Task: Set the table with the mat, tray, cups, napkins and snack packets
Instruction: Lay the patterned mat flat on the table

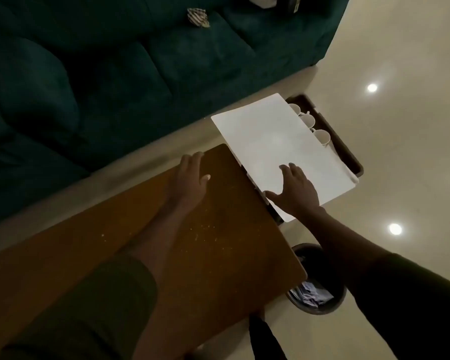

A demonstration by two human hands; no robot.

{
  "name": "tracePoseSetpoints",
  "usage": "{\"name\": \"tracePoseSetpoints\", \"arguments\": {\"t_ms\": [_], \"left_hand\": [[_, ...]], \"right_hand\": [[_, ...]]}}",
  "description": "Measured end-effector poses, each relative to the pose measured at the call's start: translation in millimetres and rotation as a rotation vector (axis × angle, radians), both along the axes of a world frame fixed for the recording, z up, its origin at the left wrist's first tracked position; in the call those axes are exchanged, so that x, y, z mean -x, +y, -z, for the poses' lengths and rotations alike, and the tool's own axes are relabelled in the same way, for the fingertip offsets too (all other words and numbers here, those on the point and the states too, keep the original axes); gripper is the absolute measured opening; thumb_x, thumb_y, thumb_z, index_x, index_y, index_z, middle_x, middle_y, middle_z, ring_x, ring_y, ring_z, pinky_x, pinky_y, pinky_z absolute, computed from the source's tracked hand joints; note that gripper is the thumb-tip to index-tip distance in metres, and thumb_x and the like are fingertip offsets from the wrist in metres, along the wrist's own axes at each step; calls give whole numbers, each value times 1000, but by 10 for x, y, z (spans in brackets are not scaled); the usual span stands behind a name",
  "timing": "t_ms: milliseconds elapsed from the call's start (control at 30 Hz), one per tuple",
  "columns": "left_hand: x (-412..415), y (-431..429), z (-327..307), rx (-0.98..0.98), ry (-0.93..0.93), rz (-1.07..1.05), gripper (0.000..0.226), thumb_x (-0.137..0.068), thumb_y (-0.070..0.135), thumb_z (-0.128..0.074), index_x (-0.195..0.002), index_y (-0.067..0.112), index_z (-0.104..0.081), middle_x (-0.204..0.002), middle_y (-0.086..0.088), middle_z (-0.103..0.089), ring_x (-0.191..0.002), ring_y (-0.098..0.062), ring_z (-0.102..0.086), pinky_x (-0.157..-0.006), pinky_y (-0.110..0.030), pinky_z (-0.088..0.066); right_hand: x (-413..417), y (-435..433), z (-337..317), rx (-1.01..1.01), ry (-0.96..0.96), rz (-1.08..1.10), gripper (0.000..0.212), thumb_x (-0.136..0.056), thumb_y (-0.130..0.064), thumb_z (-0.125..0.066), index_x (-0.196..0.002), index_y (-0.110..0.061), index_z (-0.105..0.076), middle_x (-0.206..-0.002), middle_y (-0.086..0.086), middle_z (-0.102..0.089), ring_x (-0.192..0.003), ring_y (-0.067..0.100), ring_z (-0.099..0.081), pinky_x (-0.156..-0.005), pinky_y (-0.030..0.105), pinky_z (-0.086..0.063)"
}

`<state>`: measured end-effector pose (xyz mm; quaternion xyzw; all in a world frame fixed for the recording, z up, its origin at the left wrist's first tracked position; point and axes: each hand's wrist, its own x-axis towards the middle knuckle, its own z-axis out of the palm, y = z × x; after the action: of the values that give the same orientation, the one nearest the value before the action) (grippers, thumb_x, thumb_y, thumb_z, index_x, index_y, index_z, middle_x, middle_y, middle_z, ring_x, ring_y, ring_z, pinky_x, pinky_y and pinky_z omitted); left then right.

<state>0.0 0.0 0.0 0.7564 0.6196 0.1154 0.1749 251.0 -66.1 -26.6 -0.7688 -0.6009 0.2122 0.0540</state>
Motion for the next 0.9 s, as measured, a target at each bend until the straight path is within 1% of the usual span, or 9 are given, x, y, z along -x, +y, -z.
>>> {"name": "tracePoseSetpoints", "arguments": {"t_ms": [133,233,333,433,500,600,700,767,900], "left_hand": [[-239,42,308,98,33,90,62,-91,23,-62,-146,21,-33,-143,-7,-42,-96,-18,-57,-53,-12,-31],[-290,37,492,131,48,103,65,-90,21,-63,-146,24,-31,-143,-5,-42,-90,-16,-56,-52,-14,-33],[-209,28,555,145,66,107,66,-89,20,-64,-146,24,-31,-142,-5,-43,-84,-10,-49,-50,-12,-29],[-75,53,520,142,77,89,66,-89,20,-64,-146,25,-31,-141,-5,-44,-81,-9,-49,-49,-12,-28],[1,86,459,134,80,77,66,-90,20,-64,-146,25,-31,-144,-6,-42,-90,-15,-57,-51,-12,-29],[66,131,346,106,73,84,70,-90,17,-64,-149,25,-28,-149,-7,-36,-104,-22,-59,-54,-12,-33],[194,179,140,33,86,89,82,-86,15,-68,-152,28,-20,-155,-9,-26,-124,-27,-50,-78,-28,-53],[367,235,-20,-10,157,86,93,-82,16,-73,-152,32,-14,-159,-11,-19,-137,-32,-38,-99,-46,-47],[910,250,-271,-49,285,88,85,-80,17,-74,-150,29,-28,-160,-11,-16,-145,-34,-23,-110,-53,-34]], "right_hand": [[13,30,320,179,-30,1,97,-79,-61,-64,-148,-11,-19,-156,14,-23,-145,33,-21,-111,56,-31],[92,65,534,261,-27,-14,93,-82,-56,-63,-148,-11,-17,-156,16,-23,-145,35,-21,-111,57,-28],[166,109,628,259,-72,-33,66,-92,-39,-56,-143,-7,-26,-148,18,-34,-139,34,-31,-109,52,-34],[181,129,610,154,-114,-39,35,-94,-19,-47,-126,-6,-43,-126,14,-53,-119,30,-50,-93,44,-47],[194,144,523,115,-140,-50,20,-93,-11,-46,-112,-7,-49,-107,12,-60,-98,30,-59,-75,40,-50],[260,214,249,78,-130,-80,13,-91,-9,-46,-101,-8,-54,-92,11,-62,-82,31,-63,-72,41,-52],[450,311,-187,-49,-143,-190,16,-87,-7,-48,-96,-12,-59,-87,10,-64,-80,33,-64,-67,36,-47],[654,331,-480,-128,-155,-320,17,-88,-8,-49,-98,-14,-62,-87,7,-65,-82,29,-66,-67,31,-42],[1195,227,-911,-200,-119,-539,22,-97,-15,-46,-112,-12,-62,-94,5,-68,-81,21,-67,-74,32,-52]]}}
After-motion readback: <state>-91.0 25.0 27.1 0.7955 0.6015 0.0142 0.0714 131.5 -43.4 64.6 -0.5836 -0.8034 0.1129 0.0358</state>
